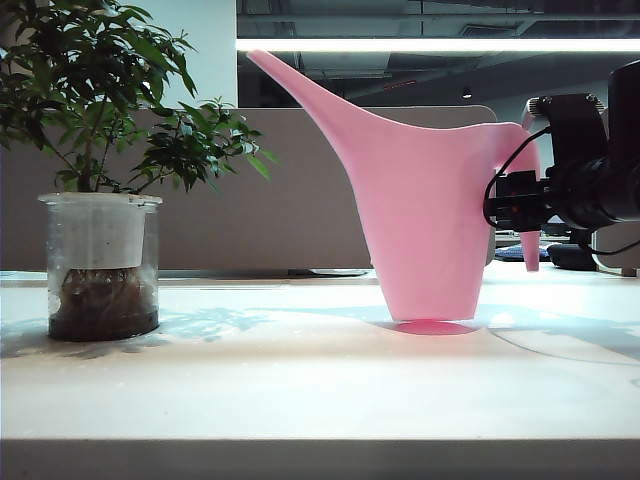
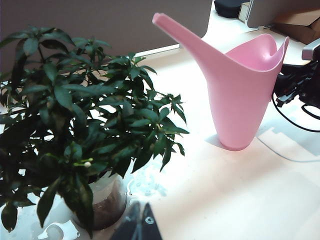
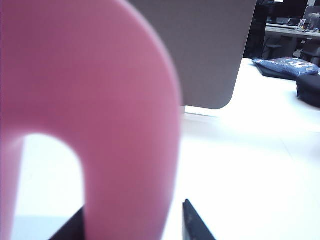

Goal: Pick up the watering can from the table, water the potted plant, and put the can back.

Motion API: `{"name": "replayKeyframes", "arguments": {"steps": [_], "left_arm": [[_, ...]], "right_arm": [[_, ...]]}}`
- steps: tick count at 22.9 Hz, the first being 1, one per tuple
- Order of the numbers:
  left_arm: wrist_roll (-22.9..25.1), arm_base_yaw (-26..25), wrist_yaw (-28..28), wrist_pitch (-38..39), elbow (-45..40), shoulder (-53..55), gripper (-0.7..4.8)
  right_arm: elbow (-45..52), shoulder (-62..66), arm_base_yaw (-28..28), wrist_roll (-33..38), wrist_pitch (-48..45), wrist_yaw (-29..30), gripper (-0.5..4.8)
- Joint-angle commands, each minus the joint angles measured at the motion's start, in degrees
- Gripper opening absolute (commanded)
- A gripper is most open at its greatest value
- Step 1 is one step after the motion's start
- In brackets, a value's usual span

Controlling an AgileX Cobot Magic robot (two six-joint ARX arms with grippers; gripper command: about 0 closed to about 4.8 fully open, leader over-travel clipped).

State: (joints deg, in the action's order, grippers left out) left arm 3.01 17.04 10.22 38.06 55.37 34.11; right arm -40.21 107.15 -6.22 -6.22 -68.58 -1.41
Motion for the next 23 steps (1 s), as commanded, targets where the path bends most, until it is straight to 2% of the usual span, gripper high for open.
{"name": "replayKeyframes", "arguments": {"steps": [1,3,6,13,18,19,20,22,23], "left_arm": [[0.17,0.02,-0.13,-0.44,0.11,-0.09,-0.05],[0.20,0.02,-0.13,-0.46,0.09,-0.09,-0.05],[0.15,0.02,-0.11,-0.50,0.11,-0.09,-0.05],[0.00,0.02,-0.09,-0.48,0.11,-0.15,-0.05],[0.00,0.02,0.07,-0.46,0.11,-0.15,-0.05],[0.00,0.02,0.07,-0.46,0.11,-0.15,-0.05],[0.00,0.02,0.07,-0.50,0.11,-0.15,-0.05],[0.00,0.02,-0.04,-0.98,0.09,-0.13,-0.05],[0.00,0.02,-0.13,-1.14,0.09,-0.13,-0.05]], "right_arm": [[1.20,-2.05,-0.11,0.22,-0.07,0.07,2.39],[2.27,-3.34,-0.09,0.22,0.00,0.00,2.75],[4.11,-6.71,-0.09,0.22,1.99,0.00,2.84],[4.33,-14.08,-0.11,0.44,18.12,0.04,2.84],[4.33,-21.64,-0.11,0.46,33.00,0.02,2.80],[4.33,-23.54,-0.11,0.48,35.06,0.04,2.57],[4.33,-26.99,-0.11,1.55,38.01,0.04,1.86],[4.33,-32.85,-0.13,4.50,41.72,0.09,0.80],[4.33,-35.36,-0.13,5.70,43.43,0.09,0.73]]}}
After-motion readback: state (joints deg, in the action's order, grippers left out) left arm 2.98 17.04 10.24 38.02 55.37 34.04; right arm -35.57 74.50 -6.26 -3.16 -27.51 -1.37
